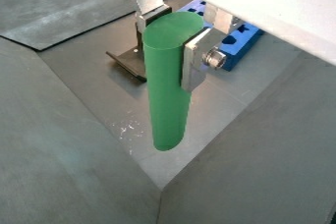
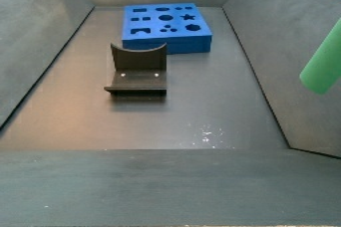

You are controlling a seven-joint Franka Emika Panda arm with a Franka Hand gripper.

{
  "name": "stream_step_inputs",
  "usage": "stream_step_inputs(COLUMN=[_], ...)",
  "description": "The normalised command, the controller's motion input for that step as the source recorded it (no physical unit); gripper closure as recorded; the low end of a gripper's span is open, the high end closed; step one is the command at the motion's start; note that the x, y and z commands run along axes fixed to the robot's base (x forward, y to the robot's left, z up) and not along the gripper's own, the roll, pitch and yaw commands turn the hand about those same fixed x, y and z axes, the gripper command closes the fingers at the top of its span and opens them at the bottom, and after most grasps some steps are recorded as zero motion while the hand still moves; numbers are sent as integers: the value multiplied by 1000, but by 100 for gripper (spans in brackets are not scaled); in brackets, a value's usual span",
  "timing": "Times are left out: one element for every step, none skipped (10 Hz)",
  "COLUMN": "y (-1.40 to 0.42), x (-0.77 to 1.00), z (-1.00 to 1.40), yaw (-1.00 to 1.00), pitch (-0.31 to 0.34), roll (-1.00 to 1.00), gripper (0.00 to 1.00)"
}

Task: Pick up the oval object. Move up. Move to above the board. Insert the oval object.
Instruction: Move to above the board.

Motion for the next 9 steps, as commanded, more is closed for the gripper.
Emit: stream_step_inputs(y=[-3,-3,-3,-3,-3,-3,-3,-3,-3], x=[-430,-430,-430,-430,-430,-430,-430,-430,-430], z=[20,20,20,20,20,20,20,20,20], yaw=[20,20,20,20,20,20,20,20,20], pitch=[71,71,71,71,71,71,71,71,71], roll=[68,68,68,68,68,68,68,68,68], gripper=[100,100,100,100,100,100,100,100,100])
